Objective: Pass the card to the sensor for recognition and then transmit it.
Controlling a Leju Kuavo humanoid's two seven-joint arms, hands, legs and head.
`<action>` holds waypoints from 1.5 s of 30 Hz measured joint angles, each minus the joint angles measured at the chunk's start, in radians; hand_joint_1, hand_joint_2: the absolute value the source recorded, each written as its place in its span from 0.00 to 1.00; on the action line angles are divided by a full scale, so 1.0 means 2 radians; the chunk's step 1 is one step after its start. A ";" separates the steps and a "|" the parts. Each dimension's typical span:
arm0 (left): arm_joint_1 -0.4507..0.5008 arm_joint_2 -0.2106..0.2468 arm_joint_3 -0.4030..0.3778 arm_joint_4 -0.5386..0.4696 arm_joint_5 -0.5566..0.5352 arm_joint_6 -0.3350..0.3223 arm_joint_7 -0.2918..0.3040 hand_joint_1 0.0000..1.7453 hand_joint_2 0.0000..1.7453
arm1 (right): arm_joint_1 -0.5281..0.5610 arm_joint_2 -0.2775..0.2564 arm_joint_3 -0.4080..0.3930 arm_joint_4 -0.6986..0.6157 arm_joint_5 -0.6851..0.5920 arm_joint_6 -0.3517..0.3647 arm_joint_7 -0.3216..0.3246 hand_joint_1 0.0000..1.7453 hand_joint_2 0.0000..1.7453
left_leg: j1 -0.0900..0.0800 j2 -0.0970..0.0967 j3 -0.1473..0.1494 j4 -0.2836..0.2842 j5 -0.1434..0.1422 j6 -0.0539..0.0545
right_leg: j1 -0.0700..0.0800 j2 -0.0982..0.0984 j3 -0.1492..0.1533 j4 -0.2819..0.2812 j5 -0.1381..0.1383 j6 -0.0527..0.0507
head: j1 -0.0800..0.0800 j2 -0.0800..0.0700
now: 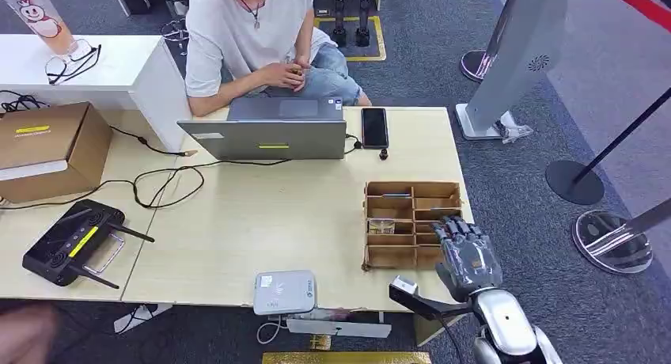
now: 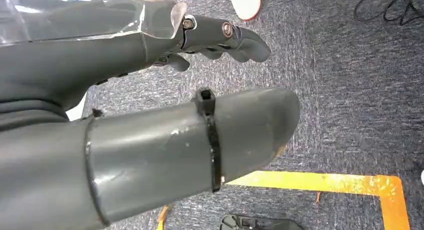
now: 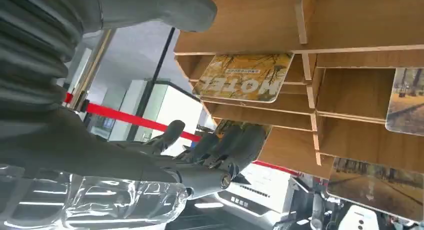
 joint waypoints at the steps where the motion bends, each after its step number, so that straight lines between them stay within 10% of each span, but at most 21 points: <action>1: 0.000 0.000 0.000 0.000 0.000 0.000 0.000 0.00 0.00 | -0.001 0.000 0.000 0.002 0.000 0.000 0.000 0.31 1.00 | 0.000 0.000 0.000 0.000 0.000 0.000 | 0.000 0.000 0.000 0.000 0.000 0.000 | 0.000 0.000; 13: 0.000 0.000 0.005 0.000 0.002 0.002 0.000 0.00 0.00 | -0.038 0.000 0.009 0.048 -0.009 -0.003 -0.010 0.57 1.00 | 0.000 0.000 0.000 0.000 0.000 0.000 | 0.000 0.000 0.000 0.000 0.000 0.000 | 0.000 0.000; 31: 0.002 0.000 0.008 0.000 0.003 0.001 -0.002 0.00 0.00 | -0.019 0.000 0.013 0.030 0.002 -0.012 0.007 0.51 1.00 | 0.000 0.000 0.000 0.000 0.000 0.000 | 0.000 0.000 0.000 0.000 0.000 0.000 | 0.000 0.000; 38: 0.002 0.000 0.008 0.000 0.002 0.001 -0.002 0.00 0.00 | -0.011 0.000 0.013 0.016 0.002 -0.011 0.008 0.97 1.00 | 0.000 0.000 0.000 0.000 0.000 0.000 | 0.000 0.000 0.000 0.000 0.000 0.000 | 0.000 0.000; 45: 0.002 0.000 0.008 0.000 0.002 0.000 -0.002 0.00 0.00 | -0.004 0.000 0.013 0.005 0.003 -0.011 0.010 1.00 1.00 | 0.000 0.000 0.000 0.000 0.000 0.000 | 0.000 0.000 0.000 0.000 0.000 0.000 | 0.000 0.000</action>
